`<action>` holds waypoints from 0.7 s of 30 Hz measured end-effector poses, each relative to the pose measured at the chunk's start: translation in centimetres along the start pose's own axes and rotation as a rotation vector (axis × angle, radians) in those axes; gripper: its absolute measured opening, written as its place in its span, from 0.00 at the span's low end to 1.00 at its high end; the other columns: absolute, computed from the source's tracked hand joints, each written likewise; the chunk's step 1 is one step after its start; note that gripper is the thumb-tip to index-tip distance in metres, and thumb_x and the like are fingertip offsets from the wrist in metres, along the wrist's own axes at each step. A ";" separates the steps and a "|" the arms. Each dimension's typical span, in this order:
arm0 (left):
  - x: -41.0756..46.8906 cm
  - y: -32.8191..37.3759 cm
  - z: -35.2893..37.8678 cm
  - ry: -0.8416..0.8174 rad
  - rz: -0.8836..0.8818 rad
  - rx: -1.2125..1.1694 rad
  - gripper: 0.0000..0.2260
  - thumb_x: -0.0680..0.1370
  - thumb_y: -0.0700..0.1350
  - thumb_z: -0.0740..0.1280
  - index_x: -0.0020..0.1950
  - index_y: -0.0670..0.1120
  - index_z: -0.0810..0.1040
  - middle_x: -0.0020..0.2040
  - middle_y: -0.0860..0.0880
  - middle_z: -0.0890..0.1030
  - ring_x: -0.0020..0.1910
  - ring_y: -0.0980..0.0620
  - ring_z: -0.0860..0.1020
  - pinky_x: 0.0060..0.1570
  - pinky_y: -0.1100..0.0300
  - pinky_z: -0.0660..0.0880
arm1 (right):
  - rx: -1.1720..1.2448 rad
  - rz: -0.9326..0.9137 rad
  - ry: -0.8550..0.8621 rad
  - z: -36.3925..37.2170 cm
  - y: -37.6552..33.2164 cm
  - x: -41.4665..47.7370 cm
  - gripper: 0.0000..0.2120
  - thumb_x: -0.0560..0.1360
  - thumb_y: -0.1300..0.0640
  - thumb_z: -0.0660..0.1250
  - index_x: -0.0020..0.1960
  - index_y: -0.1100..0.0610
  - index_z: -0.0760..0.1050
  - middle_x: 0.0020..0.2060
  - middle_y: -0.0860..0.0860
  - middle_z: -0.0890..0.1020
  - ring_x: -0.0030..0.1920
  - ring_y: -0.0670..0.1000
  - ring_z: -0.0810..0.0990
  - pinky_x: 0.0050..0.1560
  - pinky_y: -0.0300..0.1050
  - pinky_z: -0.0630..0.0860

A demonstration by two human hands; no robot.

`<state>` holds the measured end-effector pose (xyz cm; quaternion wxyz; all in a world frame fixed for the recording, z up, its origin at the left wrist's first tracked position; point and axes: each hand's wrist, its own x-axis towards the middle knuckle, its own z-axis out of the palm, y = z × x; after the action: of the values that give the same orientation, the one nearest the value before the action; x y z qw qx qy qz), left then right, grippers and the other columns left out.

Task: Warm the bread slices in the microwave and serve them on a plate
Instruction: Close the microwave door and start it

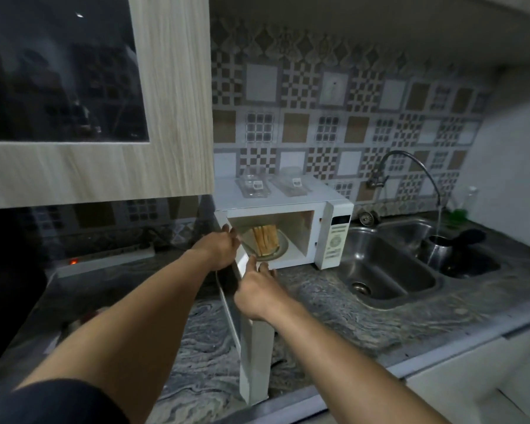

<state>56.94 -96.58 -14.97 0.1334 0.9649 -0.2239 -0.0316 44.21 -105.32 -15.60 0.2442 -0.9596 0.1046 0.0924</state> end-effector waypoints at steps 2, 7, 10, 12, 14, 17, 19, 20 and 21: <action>0.1 0.7 0.5 -0.015 0.017 0.009 0.23 0.85 0.52 0.45 0.78 0.44 0.57 0.80 0.41 0.54 0.77 0.40 0.57 0.74 0.44 0.59 | -0.043 0.008 0.009 -0.6 1.0 0.1 0.39 0.80 0.59 0.59 0.81 0.56 0.36 0.80 0.57 0.41 0.79 0.63 0.44 0.76 0.65 0.52; 1.5 2.1 2.7 0.023 0.003 -0.099 0.26 0.85 0.54 0.44 0.80 0.43 0.49 0.81 0.43 0.42 0.79 0.46 0.41 0.77 0.45 0.45 | -0.178 -0.007 0.113 -2.4 4.4 0.9 0.37 0.79 0.57 0.58 0.81 0.55 0.42 0.78 0.58 0.57 0.76 0.63 0.58 0.71 0.63 0.63; 3.4 3.2 3.9 0.042 -0.011 -0.087 0.28 0.84 0.56 0.43 0.81 0.45 0.46 0.81 0.44 0.40 0.79 0.46 0.38 0.76 0.42 0.41 | -0.273 -0.053 0.225 -3.5 6.9 1.9 0.36 0.78 0.55 0.60 0.81 0.57 0.47 0.74 0.59 0.65 0.71 0.62 0.64 0.68 0.62 0.64; 4.3 3.7 4.6 0.068 -0.017 -0.059 0.28 0.84 0.57 0.43 0.81 0.45 0.45 0.81 0.46 0.40 0.79 0.46 0.37 0.76 0.42 0.40 | -0.315 -0.088 0.272 -4.0 8.5 2.8 0.37 0.76 0.54 0.60 0.81 0.57 0.48 0.74 0.58 0.64 0.73 0.61 0.63 0.71 0.64 0.61; 5.4 4.5 5.1 0.099 -0.023 -0.042 0.29 0.84 0.58 0.42 0.80 0.45 0.44 0.81 0.46 0.39 0.79 0.47 0.36 0.76 0.43 0.39 | -0.343 -0.137 0.334 -4.6 10.5 4.4 0.36 0.76 0.54 0.59 0.81 0.57 0.49 0.76 0.58 0.63 0.75 0.60 0.60 0.73 0.65 0.56; 7.2 5.9 5.8 0.152 -0.026 0.031 0.28 0.84 0.57 0.41 0.80 0.43 0.43 0.80 0.45 0.38 0.78 0.47 0.34 0.75 0.46 0.35 | -0.396 -0.243 0.429 -6.2 13.7 7.4 0.29 0.82 0.50 0.52 0.80 0.58 0.51 0.77 0.57 0.63 0.77 0.58 0.57 0.74 0.66 0.53; 8.3 6.6 6.2 0.202 -0.016 0.110 0.28 0.84 0.55 0.41 0.80 0.43 0.42 0.80 0.45 0.38 0.78 0.46 0.34 0.75 0.46 0.35 | -0.417 -0.292 0.437 -7.4 15.1 8.9 0.28 0.84 0.47 0.48 0.80 0.58 0.52 0.78 0.55 0.61 0.78 0.57 0.54 0.75 0.66 0.52; 9.1 7.0 6.4 0.222 -0.015 0.155 0.28 0.84 0.55 0.40 0.80 0.43 0.42 0.80 0.44 0.39 0.78 0.46 0.34 0.75 0.45 0.35 | -0.423 -0.311 0.431 -8.2 15.9 9.8 0.28 0.84 0.47 0.48 0.80 0.58 0.51 0.78 0.55 0.59 0.79 0.57 0.53 0.75 0.66 0.51; 9.7 7.4 6.5 0.232 -0.018 0.186 0.28 0.83 0.54 0.39 0.80 0.43 0.41 0.80 0.44 0.39 0.78 0.46 0.35 0.76 0.45 0.36 | -0.427 -0.327 0.425 -8.8 16.4 10.6 0.28 0.85 0.46 0.48 0.80 0.58 0.51 0.79 0.54 0.58 0.80 0.56 0.51 0.76 0.65 0.49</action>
<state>61.77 -108.80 -19.23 0.0682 0.9723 -0.2002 0.0999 51.49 -125.37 -17.85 0.0219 -0.9910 -0.0241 -0.1300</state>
